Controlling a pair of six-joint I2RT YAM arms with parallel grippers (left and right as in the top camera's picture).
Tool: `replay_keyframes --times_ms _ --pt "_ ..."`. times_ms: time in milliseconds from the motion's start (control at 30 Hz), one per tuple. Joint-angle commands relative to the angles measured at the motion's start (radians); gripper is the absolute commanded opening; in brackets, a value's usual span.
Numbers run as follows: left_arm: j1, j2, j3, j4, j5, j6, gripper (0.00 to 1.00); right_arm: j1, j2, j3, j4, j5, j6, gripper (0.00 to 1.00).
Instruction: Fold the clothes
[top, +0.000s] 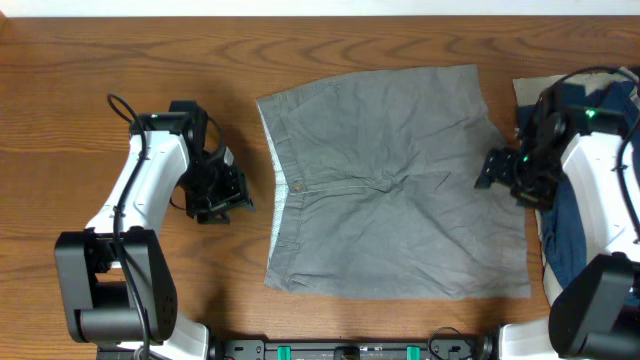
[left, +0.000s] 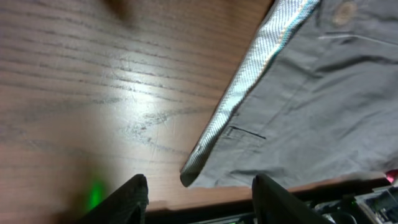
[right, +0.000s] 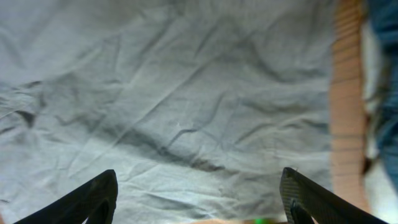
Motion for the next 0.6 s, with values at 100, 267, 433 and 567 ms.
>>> replay_keyframes --times_ms 100,267,433,567 --pt "-0.021 0.010 -0.092 0.065 0.023 0.008 0.56 0.004 -0.002 -0.192 0.130 -0.037 0.036 0.78" --pt "-0.081 0.010 -0.175 0.111 0.068 -0.001 0.56 0.004 -0.002 -0.287 0.237 -0.018 0.035 0.76" --pt "-0.134 0.010 -0.266 0.207 0.068 -0.058 0.58 0.018 -0.002 -0.360 0.381 -0.003 0.027 0.72" --pt "-0.143 0.010 -0.325 0.306 0.067 -0.114 0.60 0.047 0.000 -0.424 0.522 -0.004 0.027 0.68"
